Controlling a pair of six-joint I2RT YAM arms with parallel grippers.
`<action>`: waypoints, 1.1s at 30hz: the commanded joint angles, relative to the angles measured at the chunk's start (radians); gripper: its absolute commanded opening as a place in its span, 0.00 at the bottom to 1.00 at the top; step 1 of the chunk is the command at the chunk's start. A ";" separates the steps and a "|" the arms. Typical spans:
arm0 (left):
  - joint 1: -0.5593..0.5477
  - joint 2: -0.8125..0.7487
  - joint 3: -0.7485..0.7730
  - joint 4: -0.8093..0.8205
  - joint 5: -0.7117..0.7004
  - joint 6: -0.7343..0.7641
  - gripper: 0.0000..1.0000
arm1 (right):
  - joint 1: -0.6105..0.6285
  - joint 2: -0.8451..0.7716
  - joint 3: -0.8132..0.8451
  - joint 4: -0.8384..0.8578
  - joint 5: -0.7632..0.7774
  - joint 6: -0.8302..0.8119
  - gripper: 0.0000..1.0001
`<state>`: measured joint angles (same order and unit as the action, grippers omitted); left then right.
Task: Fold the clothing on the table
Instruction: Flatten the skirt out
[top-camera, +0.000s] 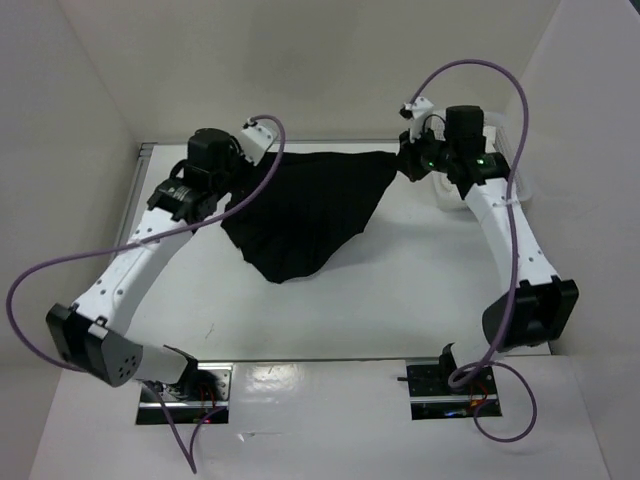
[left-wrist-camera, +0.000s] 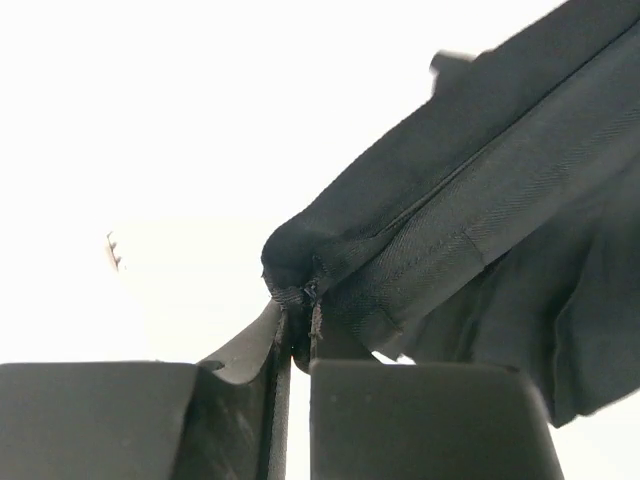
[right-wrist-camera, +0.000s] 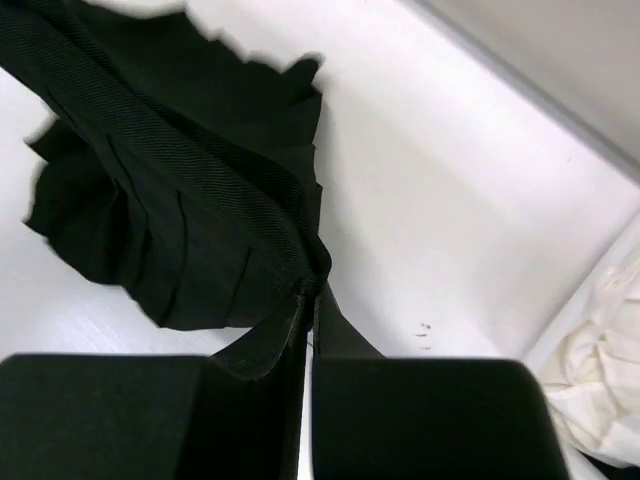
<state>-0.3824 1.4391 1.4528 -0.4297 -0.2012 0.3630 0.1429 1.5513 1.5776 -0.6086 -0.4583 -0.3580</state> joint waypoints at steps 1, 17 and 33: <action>0.030 -0.126 0.023 -0.104 0.003 -0.036 0.00 | -0.054 -0.121 -0.007 -0.014 -0.022 -0.016 0.00; 0.338 -0.621 -0.009 -0.329 0.503 -0.047 0.00 | -0.233 -0.480 0.015 -0.200 -0.582 -0.027 0.00; 0.444 -0.654 -0.164 -0.356 0.732 -0.088 0.00 | -0.253 -0.484 -0.165 -0.143 -0.563 0.008 0.00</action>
<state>0.0177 0.7311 1.3304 -0.8047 0.6823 0.2546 -0.0635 1.0042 1.4456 -0.8379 -1.1912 -0.3527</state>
